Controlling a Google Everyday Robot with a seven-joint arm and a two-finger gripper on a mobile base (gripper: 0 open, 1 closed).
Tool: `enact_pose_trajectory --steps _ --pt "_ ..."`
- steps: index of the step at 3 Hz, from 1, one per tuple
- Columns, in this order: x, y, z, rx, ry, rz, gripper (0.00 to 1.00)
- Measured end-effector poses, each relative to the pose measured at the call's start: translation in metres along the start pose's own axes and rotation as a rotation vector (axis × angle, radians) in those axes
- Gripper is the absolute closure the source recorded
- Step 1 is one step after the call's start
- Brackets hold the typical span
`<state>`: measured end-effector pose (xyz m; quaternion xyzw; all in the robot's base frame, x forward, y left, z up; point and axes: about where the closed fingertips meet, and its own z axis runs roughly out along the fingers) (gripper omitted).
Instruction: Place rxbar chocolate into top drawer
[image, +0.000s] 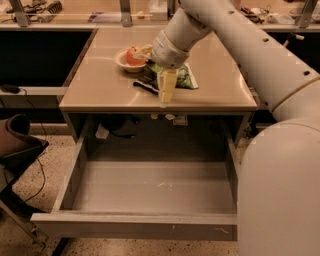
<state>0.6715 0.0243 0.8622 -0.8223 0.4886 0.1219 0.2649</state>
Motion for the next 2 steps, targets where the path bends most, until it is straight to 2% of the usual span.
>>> enact_pose_trajectory --steps 1,2 --pt "0.001 0.001 0.006 -0.016 0.006 0.011 0.0" --pt "0.022 0.007 0.025 -0.066 -0.027 0.057 0.0"
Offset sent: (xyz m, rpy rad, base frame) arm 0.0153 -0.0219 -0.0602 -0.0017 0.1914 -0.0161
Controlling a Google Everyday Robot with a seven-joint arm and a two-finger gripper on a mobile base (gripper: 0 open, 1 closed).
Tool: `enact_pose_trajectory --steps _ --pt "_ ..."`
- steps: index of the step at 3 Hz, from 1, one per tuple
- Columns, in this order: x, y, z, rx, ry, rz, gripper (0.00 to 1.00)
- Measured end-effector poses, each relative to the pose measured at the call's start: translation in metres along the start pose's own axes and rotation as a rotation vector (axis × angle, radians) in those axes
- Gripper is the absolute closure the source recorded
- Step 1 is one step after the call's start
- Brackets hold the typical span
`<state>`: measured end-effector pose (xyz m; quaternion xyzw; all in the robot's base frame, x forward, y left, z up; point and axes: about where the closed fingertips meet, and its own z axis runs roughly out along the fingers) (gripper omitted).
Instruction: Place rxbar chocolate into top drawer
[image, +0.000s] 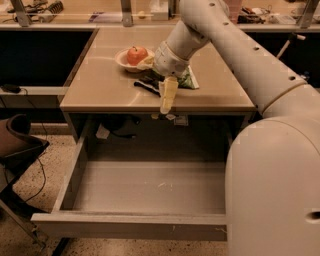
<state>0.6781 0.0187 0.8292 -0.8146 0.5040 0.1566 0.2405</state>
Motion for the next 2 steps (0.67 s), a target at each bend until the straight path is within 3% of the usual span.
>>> enact_pose_trajectory --steps 1,2 --pt "0.0 0.0 0.0 0.0 0.0 0.0 0.0" --pt "0.008 -0.0023 -0.0044 -0.009 -0.023 0.049 0.0"
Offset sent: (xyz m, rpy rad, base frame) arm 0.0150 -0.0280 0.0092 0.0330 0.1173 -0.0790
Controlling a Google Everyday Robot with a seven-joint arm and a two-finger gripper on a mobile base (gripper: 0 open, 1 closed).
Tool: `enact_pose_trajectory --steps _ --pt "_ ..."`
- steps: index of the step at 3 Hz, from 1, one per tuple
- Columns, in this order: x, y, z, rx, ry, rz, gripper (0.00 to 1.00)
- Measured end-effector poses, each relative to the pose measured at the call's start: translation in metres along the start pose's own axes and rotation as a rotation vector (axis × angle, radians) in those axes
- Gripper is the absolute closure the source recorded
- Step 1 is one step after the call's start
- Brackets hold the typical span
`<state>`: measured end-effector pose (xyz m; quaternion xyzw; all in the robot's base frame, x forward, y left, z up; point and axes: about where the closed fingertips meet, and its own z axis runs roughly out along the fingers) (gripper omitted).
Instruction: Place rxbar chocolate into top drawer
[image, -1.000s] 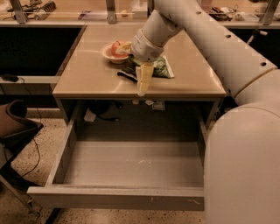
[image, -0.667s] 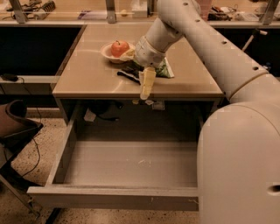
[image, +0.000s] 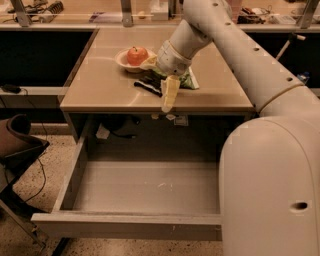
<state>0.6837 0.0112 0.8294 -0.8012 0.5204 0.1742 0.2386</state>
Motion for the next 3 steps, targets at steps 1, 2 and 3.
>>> enact_pose_trajectory --steps 1,2,3 --pt "0.021 -0.006 -0.004 -0.025 -0.03 0.084 0.0" --pt "0.021 -0.018 -0.01 0.016 -0.035 0.08 0.0" --pt "0.004 -0.048 0.005 0.02 0.021 0.042 0.0"
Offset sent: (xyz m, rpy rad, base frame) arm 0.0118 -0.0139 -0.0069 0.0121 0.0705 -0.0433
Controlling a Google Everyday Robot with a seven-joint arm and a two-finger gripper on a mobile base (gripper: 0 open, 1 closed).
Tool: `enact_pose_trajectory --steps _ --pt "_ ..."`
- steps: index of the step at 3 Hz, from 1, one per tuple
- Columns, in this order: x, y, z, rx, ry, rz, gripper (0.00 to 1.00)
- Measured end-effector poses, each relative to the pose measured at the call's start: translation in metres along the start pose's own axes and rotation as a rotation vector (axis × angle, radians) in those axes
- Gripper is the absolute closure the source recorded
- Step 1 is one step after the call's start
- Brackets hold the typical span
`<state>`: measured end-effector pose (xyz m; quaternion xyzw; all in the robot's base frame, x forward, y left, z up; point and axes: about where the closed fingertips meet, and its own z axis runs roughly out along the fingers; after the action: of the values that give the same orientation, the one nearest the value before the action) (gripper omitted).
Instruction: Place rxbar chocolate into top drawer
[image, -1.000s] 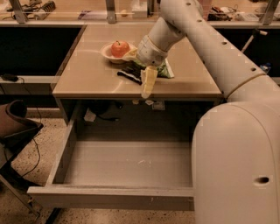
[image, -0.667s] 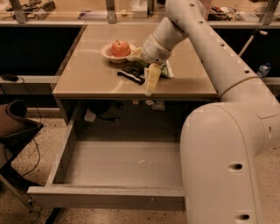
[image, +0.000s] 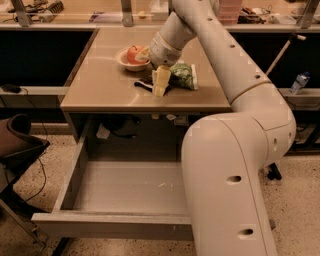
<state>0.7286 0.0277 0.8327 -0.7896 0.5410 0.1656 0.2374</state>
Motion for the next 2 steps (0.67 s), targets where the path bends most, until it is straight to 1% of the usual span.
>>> enact_pose_trajectory --steps 1,2 --pt "-0.001 -0.007 0.003 0.022 -0.006 0.0 0.0" --pt "0.012 -0.009 0.026 0.021 -0.07 0.02 0.0"
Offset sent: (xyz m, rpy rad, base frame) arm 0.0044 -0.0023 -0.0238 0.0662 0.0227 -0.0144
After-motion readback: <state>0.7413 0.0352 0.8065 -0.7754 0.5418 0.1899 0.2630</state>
